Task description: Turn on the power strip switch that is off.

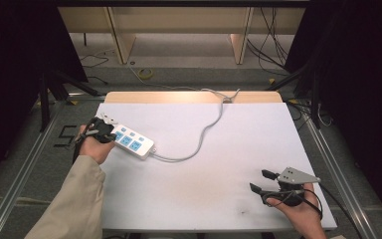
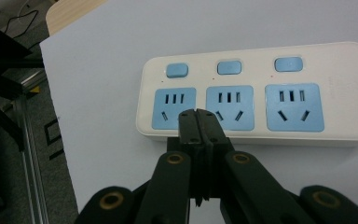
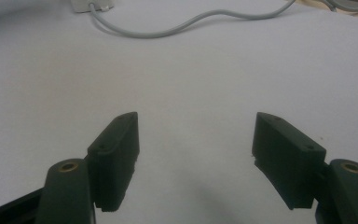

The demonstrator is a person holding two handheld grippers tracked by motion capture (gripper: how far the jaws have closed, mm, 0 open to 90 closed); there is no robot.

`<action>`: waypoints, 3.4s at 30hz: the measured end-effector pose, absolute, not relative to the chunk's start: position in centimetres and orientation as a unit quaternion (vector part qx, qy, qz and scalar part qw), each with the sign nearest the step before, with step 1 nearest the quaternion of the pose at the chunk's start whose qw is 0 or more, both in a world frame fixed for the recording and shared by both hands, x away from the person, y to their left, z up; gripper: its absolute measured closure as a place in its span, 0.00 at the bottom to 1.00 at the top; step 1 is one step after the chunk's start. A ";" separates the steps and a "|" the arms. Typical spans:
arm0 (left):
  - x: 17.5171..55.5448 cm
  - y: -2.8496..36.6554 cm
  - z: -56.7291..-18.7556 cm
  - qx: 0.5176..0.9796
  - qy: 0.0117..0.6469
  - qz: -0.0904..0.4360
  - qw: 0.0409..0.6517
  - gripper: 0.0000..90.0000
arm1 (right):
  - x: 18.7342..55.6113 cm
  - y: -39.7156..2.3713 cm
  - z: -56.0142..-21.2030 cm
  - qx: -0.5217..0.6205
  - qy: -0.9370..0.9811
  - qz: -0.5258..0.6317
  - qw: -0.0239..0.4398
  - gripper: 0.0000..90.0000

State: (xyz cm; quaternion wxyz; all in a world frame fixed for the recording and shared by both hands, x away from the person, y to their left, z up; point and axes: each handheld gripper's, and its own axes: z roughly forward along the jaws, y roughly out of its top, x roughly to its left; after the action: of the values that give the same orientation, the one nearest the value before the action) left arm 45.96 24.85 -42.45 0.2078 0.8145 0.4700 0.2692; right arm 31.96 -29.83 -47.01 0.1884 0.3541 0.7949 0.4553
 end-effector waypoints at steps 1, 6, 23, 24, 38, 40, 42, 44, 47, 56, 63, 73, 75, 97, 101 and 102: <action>46.0 24.9 -42.4 0.816 0.469 0.269 0.206 1.00 | 32.0 -29.8 -47.0 0.354 0.795 0.455 0.188 0.36; 46.4 24.8 -42.3 0.816 0.468 0.271 0.206 1.00 | 32.0 -29.9 -47.0 0.355 0.795 0.454 0.189 0.36; 47.3 24.9 -42.2 0.819 0.465 0.272 0.200 1.00 | 32.0 -29.9 -47.0 0.355 0.795 0.454 0.190 0.37; 47.4 24.9 -42.2 0.818 0.466 0.271 0.201 1.00 | 32.0 -29.9 -47.0 0.355 0.795 0.454 0.190 0.37; 48.3 24.7 -42.0 0.822 0.462 0.270 0.195 1.00 | 32.0 -29.9 -47.0 0.355 0.796 0.453 0.190 0.37; 48.4 24.6 -42.0 0.823 0.460 0.269 0.194 1.00 | 32.0 -29.9 -47.0 0.355 0.796 0.453 0.190 0.37; 48.5 24.6 -42.0 0.822 0.461 0.270 0.196 1.00 | 32.0 -29.9 -47.0 0.354 0.796 0.453 0.190 0.37; 48.6 24.6 -42.1 0.824 0.460 0.270 0.194 1.00 | 32.0 -29.9 -47.0 0.354 0.796 0.453 0.190 0.37; 48.8 24.6 -42.2 0.824 0.461 0.268 0.193 1.00 | 32.0 -29.9 -47.0 0.354 0.796 0.454 0.190 0.37; 49.4 24.7 -42.3 0.825 0.459 0.267 0.193 1.00 | 32.0 -29.9 -47.0 0.355 0.796 0.452 0.190 0.37; 49.9 24.7 -42.0 0.826 0.455 0.270 0.193 1.00 | 32.0 -29.9 -47.1 0.355 0.795 0.453 0.191 0.37; 50.4 24.5 -41.9 0.826 0.454 0.271 0.196 1.00 | 32.0 -29.9 -47.0 0.354 0.796 0.453 0.190 0.37; 50.4 24.5 -41.9 0.826 0.454 0.270 0.196 1.00 | 32.0 -29.9 -47.1 0.355 0.795 0.453 0.190 0.37; 51.5 24.3 -41.7 0.829 0.447 0.271 0.199 1.00 | 32.0 -30.0 -47.0 0.355 0.796 0.452 0.190 0.37; 51.7 24.3 -41.8 0.829 0.447 0.270 0.198 1.00 | 32.0 -29.9 -47.1 0.356 0.796 0.452 0.189 0.37; 51.8 24.3 -41.8 0.830 0.447 0.269 0.197 1.00 | 32.0 -29.9 -47.1 0.356 0.796 0.452 0.190 0.37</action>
State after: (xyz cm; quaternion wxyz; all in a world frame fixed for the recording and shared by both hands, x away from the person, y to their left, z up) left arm 51.77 24.30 -41.79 0.1965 0.8304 0.4467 0.2690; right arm 32.00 -29.92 -47.06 0.1895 0.3562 0.7957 0.4517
